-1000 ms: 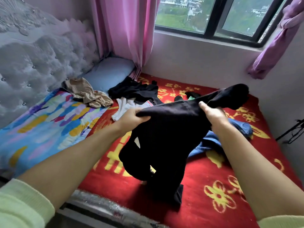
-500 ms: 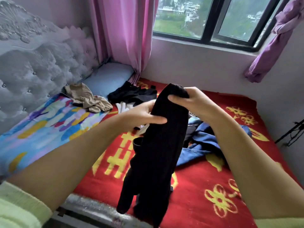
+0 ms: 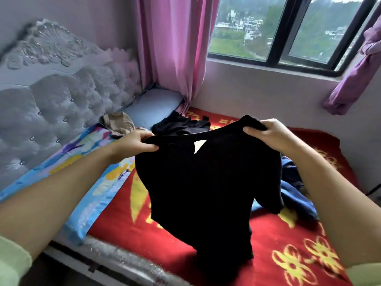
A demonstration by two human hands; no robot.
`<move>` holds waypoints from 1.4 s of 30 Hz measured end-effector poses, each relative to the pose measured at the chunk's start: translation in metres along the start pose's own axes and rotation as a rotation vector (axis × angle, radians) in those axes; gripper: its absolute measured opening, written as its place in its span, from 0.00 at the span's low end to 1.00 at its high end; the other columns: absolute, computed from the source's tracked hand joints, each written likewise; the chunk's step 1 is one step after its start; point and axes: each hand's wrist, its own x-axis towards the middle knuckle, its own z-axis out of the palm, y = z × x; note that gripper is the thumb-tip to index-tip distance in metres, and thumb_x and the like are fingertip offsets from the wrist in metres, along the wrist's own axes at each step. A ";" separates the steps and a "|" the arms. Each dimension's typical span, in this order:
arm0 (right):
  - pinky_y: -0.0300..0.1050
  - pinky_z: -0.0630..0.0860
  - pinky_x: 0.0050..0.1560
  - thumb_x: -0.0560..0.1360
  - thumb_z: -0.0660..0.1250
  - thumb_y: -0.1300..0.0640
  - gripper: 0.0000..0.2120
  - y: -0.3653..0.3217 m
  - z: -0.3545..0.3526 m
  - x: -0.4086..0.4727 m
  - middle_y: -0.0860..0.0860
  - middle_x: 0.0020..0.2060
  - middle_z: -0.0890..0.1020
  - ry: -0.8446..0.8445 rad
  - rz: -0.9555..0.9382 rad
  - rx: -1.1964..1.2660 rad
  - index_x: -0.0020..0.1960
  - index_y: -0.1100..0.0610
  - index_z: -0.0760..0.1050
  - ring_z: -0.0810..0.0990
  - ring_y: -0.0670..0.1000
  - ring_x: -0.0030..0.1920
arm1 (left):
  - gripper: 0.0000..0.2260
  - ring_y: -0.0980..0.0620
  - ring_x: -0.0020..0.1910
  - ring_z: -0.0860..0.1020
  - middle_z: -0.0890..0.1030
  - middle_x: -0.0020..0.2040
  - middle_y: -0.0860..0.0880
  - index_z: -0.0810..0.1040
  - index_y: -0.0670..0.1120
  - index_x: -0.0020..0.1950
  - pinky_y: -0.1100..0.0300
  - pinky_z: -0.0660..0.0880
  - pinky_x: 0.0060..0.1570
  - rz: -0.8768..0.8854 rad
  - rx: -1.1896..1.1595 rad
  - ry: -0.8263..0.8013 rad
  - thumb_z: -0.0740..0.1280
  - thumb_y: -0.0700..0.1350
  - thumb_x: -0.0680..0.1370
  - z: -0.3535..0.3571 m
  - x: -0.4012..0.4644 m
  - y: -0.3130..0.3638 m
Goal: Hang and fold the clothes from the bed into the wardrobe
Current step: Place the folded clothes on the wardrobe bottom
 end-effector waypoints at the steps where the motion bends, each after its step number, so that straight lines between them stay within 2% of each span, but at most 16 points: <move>1: 0.44 0.69 0.37 0.73 0.70 0.48 0.17 0.002 0.002 -0.003 0.52 0.31 0.76 -0.010 0.012 -0.018 0.40 0.63 0.78 0.74 0.51 0.33 | 0.18 0.53 0.46 0.78 0.80 0.48 0.43 0.80 0.41 0.52 0.63 0.72 0.45 0.007 0.007 0.002 0.72 0.51 0.67 -0.003 0.000 0.000; 4: 0.45 0.71 0.38 0.75 0.68 0.47 0.19 0.003 0.001 -0.012 0.54 0.34 0.77 -0.022 0.006 0.018 0.45 0.66 0.78 0.75 0.52 0.34 | 0.07 0.55 0.40 0.77 0.80 0.39 0.51 0.80 0.43 0.47 0.70 0.72 0.37 0.003 -0.068 0.012 0.73 0.45 0.73 -0.004 -0.003 0.003; 8: 0.45 0.79 0.43 0.69 0.72 0.45 0.16 -0.003 -0.023 -0.024 0.55 0.41 0.84 -0.308 0.080 0.230 0.44 0.59 0.81 0.83 0.52 0.38 | 0.34 0.46 0.50 0.71 0.76 0.51 0.43 0.76 0.37 0.56 0.55 0.68 0.49 -0.067 -0.226 -0.031 0.76 0.63 0.64 -0.017 -0.014 0.012; 11: 0.41 0.80 0.34 0.61 0.75 0.39 0.25 -0.004 -0.041 -0.022 0.55 0.38 0.84 -0.517 0.147 0.336 0.44 0.60 0.81 0.84 0.51 0.36 | 0.47 0.44 0.48 0.71 0.75 0.51 0.40 0.71 0.32 0.60 0.56 0.71 0.43 -0.166 -0.309 -0.134 0.80 0.63 0.55 -0.026 -0.027 0.020; 13: 0.40 0.79 0.32 0.70 0.70 0.46 0.16 -0.001 -0.035 -0.016 0.53 0.36 0.84 -0.447 0.181 0.416 0.45 0.60 0.79 0.83 0.50 0.33 | 0.48 0.45 0.49 0.77 0.79 0.52 0.38 0.71 0.34 0.62 0.58 0.79 0.43 -0.225 -0.351 -0.167 0.82 0.59 0.51 -0.024 -0.031 0.022; 16: 0.47 0.80 0.42 0.74 0.69 0.48 0.12 0.009 -0.002 0.001 0.55 0.40 0.84 -0.231 0.220 0.349 0.44 0.57 0.81 0.83 0.53 0.37 | 0.41 0.46 0.49 0.81 0.80 0.56 0.39 0.72 0.36 0.65 0.58 0.80 0.46 -0.299 -0.483 -0.060 0.82 0.53 0.59 0.001 -0.019 0.024; 20: 0.47 0.71 0.40 0.76 0.64 0.47 0.18 0.006 0.052 0.006 0.54 0.37 0.78 -0.049 0.203 0.301 0.48 0.64 0.79 0.77 0.53 0.38 | 0.07 0.54 0.38 0.82 0.81 0.48 0.43 0.76 0.39 0.55 0.64 0.79 0.39 -0.329 -0.672 0.123 0.62 0.36 0.78 0.072 0.001 0.054; 23: 0.50 0.70 0.41 0.80 0.59 0.49 0.19 -0.023 0.083 -0.012 0.55 0.37 0.77 -0.124 0.069 0.276 0.46 0.64 0.78 0.75 0.53 0.39 | 0.05 0.55 0.32 0.77 0.76 0.40 0.47 0.73 0.43 0.52 0.65 0.75 0.28 -0.305 -0.662 0.117 0.59 0.36 0.80 0.122 0.008 0.082; 25: 0.51 0.74 0.50 0.81 0.56 0.48 0.19 -0.040 0.088 -0.026 0.55 0.43 0.81 -0.205 -0.031 0.227 0.48 0.62 0.78 0.78 0.53 0.44 | 0.05 0.55 0.30 0.77 0.75 0.38 0.47 0.72 0.44 0.52 0.63 0.75 0.25 -0.308 -0.664 0.145 0.58 0.38 0.81 0.132 0.010 0.096; 27: 0.42 0.75 0.56 0.81 0.56 0.49 0.18 -0.045 0.078 -0.037 0.52 0.50 0.82 -0.347 -0.113 0.240 0.56 0.61 0.77 0.80 0.45 0.50 | 0.08 0.54 0.27 0.78 0.76 0.38 0.44 0.73 0.41 0.49 0.61 0.77 0.27 -0.318 -0.760 0.140 0.56 0.39 0.81 0.127 0.008 0.106; 29: 0.28 0.72 0.49 0.80 0.61 0.55 0.12 -0.039 0.065 -0.044 0.43 0.49 0.80 -0.514 -0.203 0.269 0.62 0.56 0.73 0.77 0.32 0.47 | 0.08 0.50 0.33 0.81 0.79 0.43 0.40 0.74 0.38 0.51 0.59 0.81 0.34 -0.329 -0.840 0.034 0.55 0.37 0.80 0.118 0.003 0.112; 31: 0.29 0.70 0.48 0.79 0.64 0.61 0.13 -0.031 0.058 -0.043 0.44 0.49 0.79 -0.513 -0.270 0.180 0.63 0.56 0.72 0.76 0.34 0.47 | 0.09 0.47 0.43 0.81 0.81 0.48 0.38 0.73 0.39 0.53 0.58 0.81 0.44 -0.257 -0.649 -0.002 0.55 0.33 0.78 0.116 -0.002 0.111; 33: 0.40 0.72 0.50 0.78 0.63 0.62 0.10 -0.024 0.055 -0.038 0.48 0.47 0.79 -0.437 -0.299 0.095 0.59 0.58 0.75 0.76 0.43 0.47 | 0.09 0.47 0.49 0.80 0.81 0.48 0.44 0.72 0.43 0.54 0.57 0.78 0.51 0.014 -0.191 0.162 0.60 0.33 0.76 0.122 -0.006 0.103; 36: 0.49 0.73 0.44 0.78 0.62 0.62 0.05 -0.029 0.042 -0.037 0.54 0.40 0.77 -0.448 -0.285 0.069 0.49 0.60 0.76 0.76 0.52 0.41 | 0.24 0.50 0.60 0.72 0.74 0.59 0.47 0.70 0.45 0.65 0.57 0.67 0.63 0.459 0.551 0.332 0.69 0.50 0.71 0.118 -0.007 0.099; 39: 0.48 0.72 0.41 0.76 0.63 0.64 0.05 -0.044 0.027 -0.040 0.55 0.39 0.77 -0.461 -0.324 0.151 0.46 0.58 0.77 0.75 0.52 0.39 | 0.25 0.54 0.55 0.75 0.78 0.53 0.53 0.76 0.46 0.57 0.59 0.71 0.57 0.420 0.473 0.197 0.68 0.61 0.67 0.101 0.001 0.108; 42: 0.47 0.74 0.41 0.74 0.62 0.68 0.09 -0.048 0.020 -0.038 0.58 0.40 0.78 -0.469 -0.282 0.397 0.53 0.60 0.75 0.77 0.51 0.40 | 0.09 0.63 0.32 0.71 0.74 0.31 0.61 0.72 0.50 0.39 0.70 0.67 0.34 0.316 0.179 0.116 0.70 0.51 0.73 0.087 0.006 0.120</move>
